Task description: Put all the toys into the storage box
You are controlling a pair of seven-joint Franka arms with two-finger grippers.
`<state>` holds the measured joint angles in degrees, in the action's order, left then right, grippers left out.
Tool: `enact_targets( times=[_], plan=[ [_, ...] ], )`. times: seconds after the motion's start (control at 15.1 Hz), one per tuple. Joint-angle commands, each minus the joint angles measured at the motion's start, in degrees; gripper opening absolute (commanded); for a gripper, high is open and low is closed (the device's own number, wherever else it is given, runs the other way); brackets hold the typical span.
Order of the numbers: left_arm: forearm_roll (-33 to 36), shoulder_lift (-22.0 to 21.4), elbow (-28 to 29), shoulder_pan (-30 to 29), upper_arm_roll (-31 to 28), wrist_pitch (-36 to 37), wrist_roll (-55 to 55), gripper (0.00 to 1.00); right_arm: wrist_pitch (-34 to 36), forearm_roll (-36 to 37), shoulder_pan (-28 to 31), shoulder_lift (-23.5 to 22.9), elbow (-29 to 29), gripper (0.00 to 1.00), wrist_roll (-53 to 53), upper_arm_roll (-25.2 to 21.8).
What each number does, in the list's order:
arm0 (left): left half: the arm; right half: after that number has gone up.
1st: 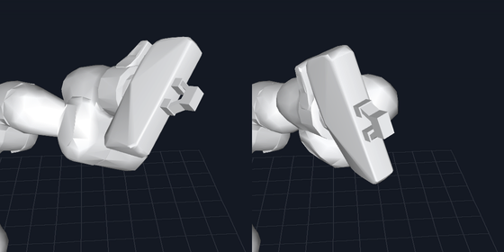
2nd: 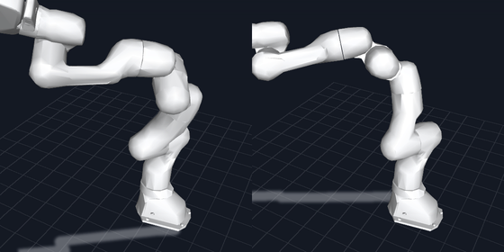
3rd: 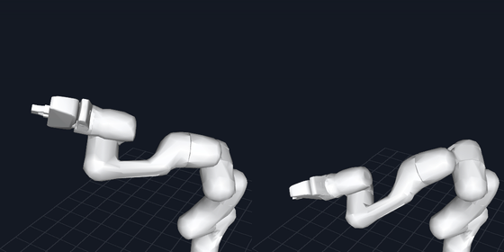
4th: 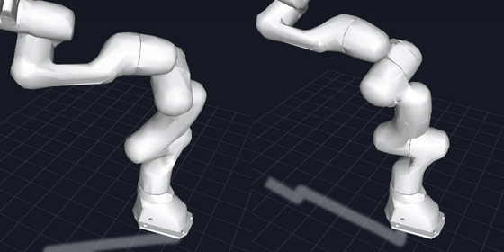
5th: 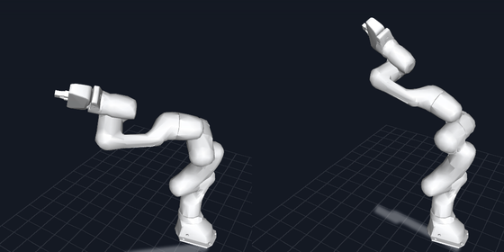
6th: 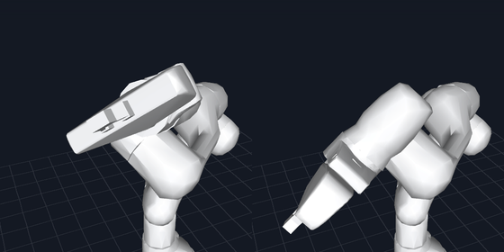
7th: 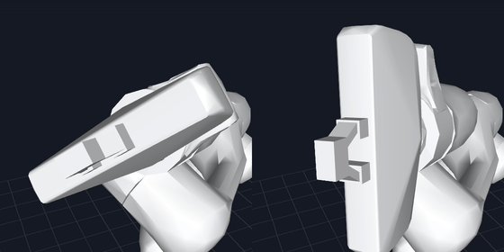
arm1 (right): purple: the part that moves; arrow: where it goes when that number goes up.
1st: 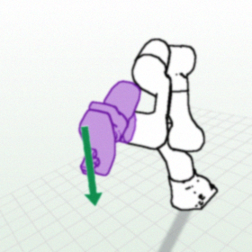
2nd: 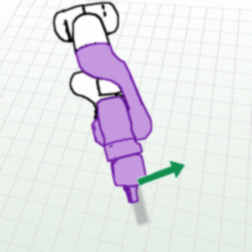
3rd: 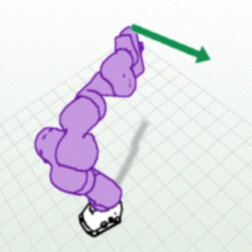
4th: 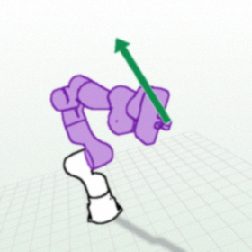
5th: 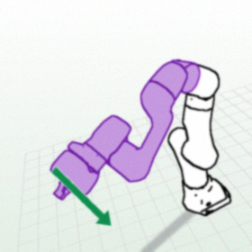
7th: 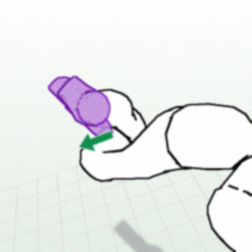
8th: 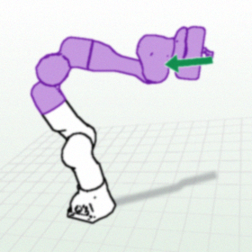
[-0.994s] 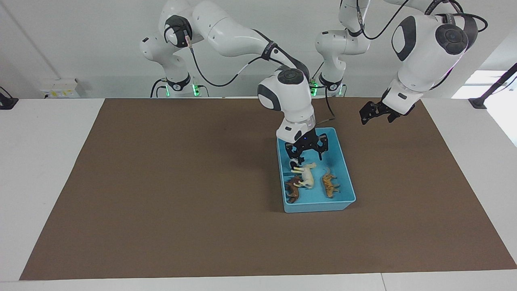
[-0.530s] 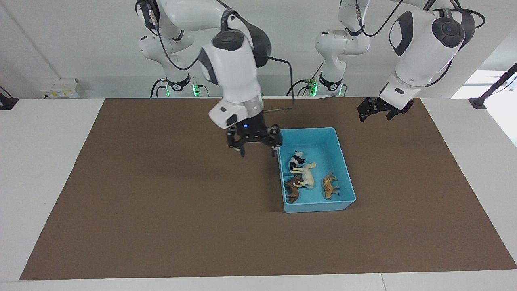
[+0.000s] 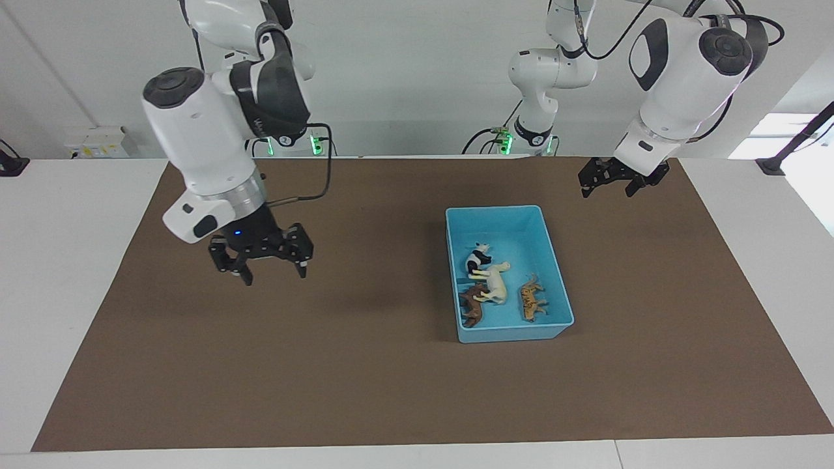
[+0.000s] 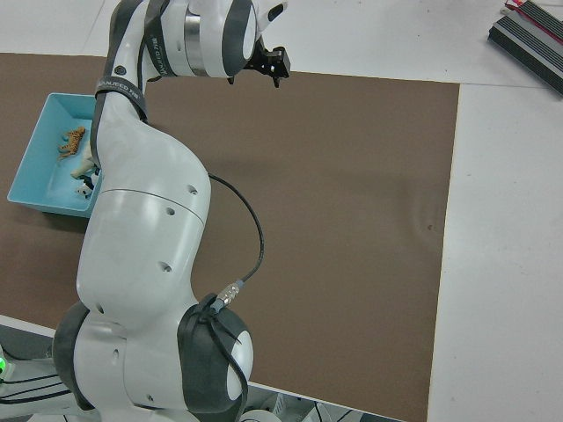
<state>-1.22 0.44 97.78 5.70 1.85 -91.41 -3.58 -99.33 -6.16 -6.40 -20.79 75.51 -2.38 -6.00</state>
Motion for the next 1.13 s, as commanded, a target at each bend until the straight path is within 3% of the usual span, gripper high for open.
enact_targets(
  times=[0.0, 0.33, 0.73, 1.06],
  plan=[
    [0.16, -0.09, -0.49, 0.37, -0.62, -0.17, 0.77, 1.0, 7.19, 0.89, 2.43, 7.05, 5.24, 1.0, -1.58, 0.03],
    [0.16, -0.09, -0.49, 0.1, -0.62, -0.7, 0.77, 1.0, 9.67, 5.27, 2.62, 16.82, 13.51, 1.0, -0.09, -0.06],
    [0.16, 0.0, -0.75, 0.37, -0.62, -0.79, 0.77, 1.0, 5.03, 7.92, 2.62, 21.92, 20.45, 1.0, 4.4, 1.43],
    [0.16, 0.0, -0.75, 0.46, -0.62, -0.88, 0.77, 1.0, 5.37, 7.4, 5.52, 22.02, 19.32, 1.0, 4.05, 4.07]
  ],
)
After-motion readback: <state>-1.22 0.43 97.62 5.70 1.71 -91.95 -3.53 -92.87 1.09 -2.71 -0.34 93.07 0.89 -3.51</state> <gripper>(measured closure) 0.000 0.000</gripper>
